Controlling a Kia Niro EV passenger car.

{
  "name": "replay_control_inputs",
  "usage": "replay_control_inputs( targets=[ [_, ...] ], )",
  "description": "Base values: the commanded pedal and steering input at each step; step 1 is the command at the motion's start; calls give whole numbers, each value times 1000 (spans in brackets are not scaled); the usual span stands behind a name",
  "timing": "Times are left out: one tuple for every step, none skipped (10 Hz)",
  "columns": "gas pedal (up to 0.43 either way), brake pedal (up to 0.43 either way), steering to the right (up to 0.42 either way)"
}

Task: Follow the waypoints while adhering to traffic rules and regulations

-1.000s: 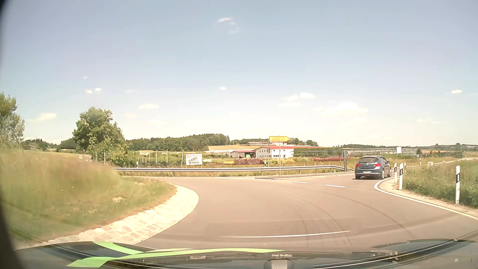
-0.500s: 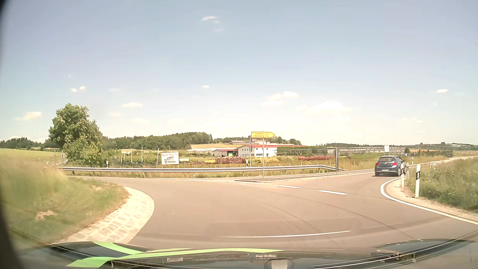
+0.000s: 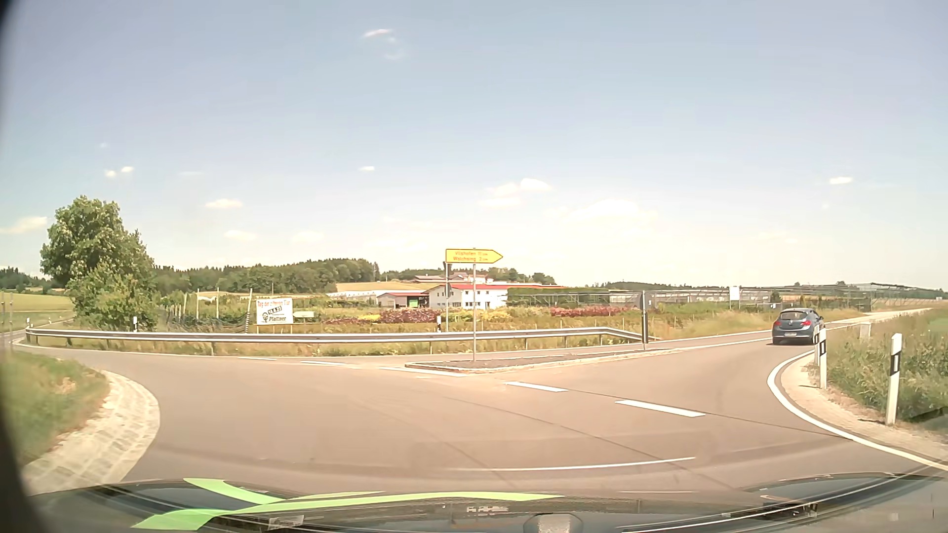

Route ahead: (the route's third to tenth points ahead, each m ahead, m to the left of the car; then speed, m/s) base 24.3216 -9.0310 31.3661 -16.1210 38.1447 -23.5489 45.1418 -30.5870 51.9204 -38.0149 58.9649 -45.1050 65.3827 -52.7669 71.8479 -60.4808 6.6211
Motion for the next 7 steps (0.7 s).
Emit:
replay_control_inputs(
  targets=[
    [240, 0, 125],
    [240, 0, 135],
    [228, 0, 143],
    [228, 0, 147],
    [228, 0, 150],
    [228, 0, 157],
    [228, 0, 165]
  ],
)
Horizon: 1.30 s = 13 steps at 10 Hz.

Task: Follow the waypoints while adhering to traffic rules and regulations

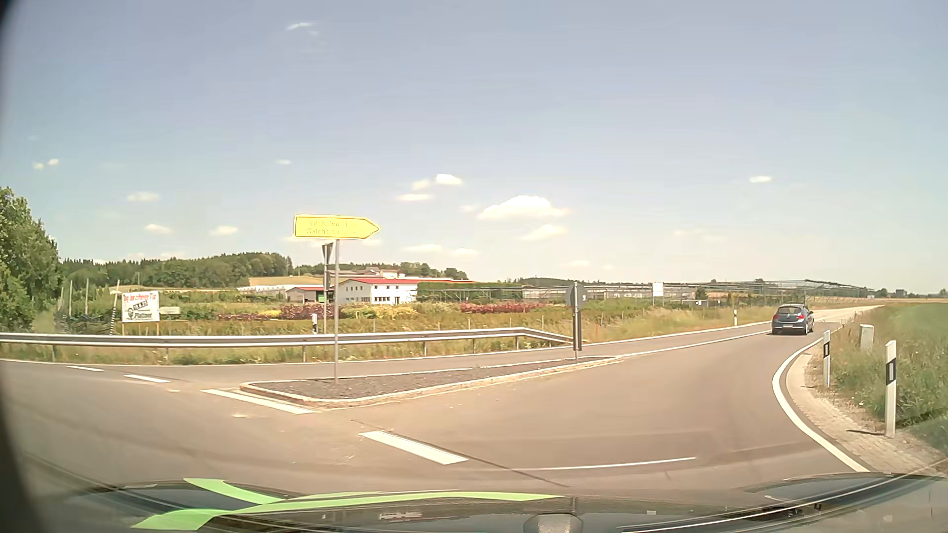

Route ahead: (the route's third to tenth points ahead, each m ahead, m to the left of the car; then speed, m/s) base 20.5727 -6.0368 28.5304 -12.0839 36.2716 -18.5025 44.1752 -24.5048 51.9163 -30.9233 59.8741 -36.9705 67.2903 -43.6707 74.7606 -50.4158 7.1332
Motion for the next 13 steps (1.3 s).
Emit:
replay_control_inputs(
  targets=[
    [228, 0, 178],
    [220, 0, 185],
    [220, 0, 188],
    [220, 0, 188],
    [220, 0, 186],
    [220, 0, 181],
    [220, 0, 174],
    [220, 0, 168],
    [228, 0, 166],
    [228, 0, 162],
    [228, 0, 156],
    [240, 0, 150],
    [248, 0, 141]
  ],
)
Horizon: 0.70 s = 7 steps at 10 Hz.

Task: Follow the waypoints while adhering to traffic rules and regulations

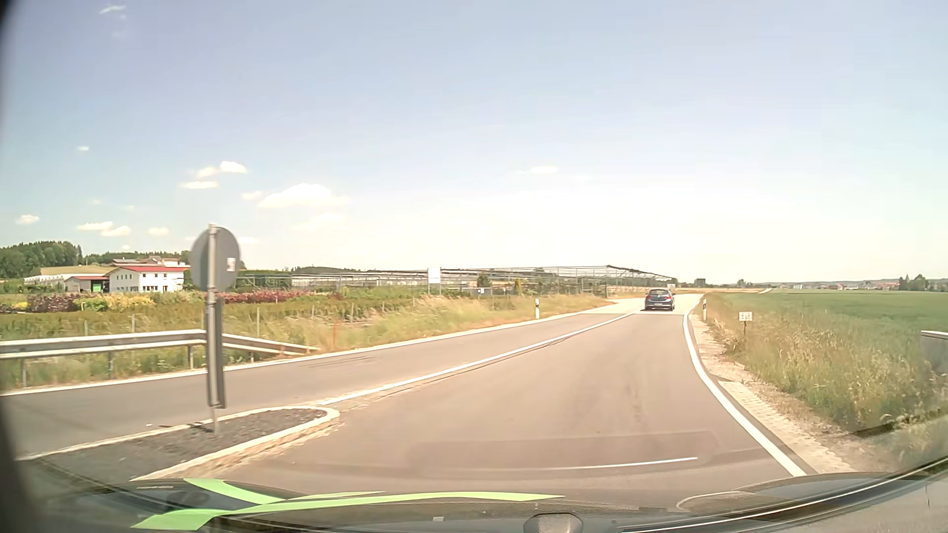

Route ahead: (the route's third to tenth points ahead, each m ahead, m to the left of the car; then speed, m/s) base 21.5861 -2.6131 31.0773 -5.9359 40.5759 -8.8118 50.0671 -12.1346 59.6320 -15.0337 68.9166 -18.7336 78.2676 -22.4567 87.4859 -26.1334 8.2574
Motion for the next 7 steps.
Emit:
replay_control_inputs(
  targets=[
    [260, 0, 134],
    [268, 0, 121],
    [280, 0, 110],
    [287, 0, 98],
    [287, 0, 90],
    [299, 0, 79],
    [311, 0, 71]
  ],
)
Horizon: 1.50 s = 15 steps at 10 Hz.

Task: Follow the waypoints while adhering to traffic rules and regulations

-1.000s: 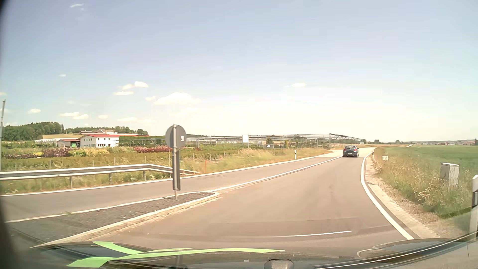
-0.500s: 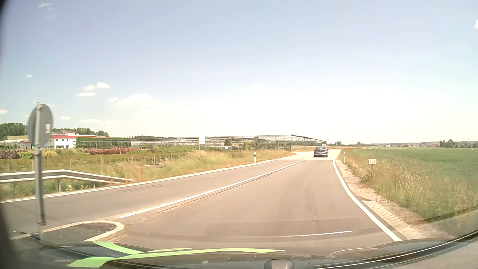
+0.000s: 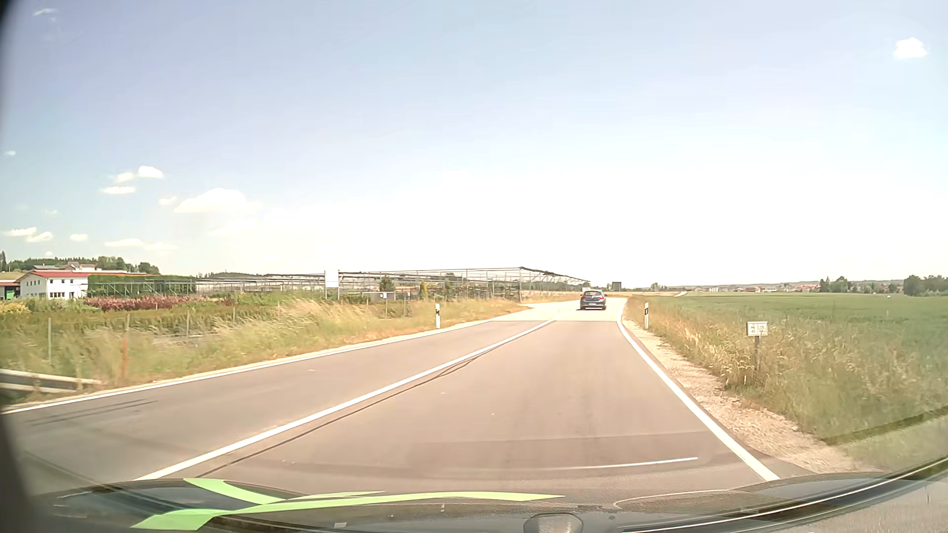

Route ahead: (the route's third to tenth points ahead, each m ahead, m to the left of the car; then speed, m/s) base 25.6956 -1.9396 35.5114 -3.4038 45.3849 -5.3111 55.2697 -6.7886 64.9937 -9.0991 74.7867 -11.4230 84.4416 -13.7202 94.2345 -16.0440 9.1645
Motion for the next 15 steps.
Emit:
replay_control_inputs(
  targets=[
    [319, 0, 67],
    [331, 0, 61],
    [331, 0, 55],
    [339, 0, 48],
    [339, 0, 39],
    [339, 0, 35],
    [339, 0, 33],
    [339, 0, 33],
    [350, 0, 32],
    [350, 0, 30],
    [350, 0, 26],
    [350, 0, 22],
    [350, 0, 20],
    [350, 0, 20],
    [350, 0, 20]
  ],
)
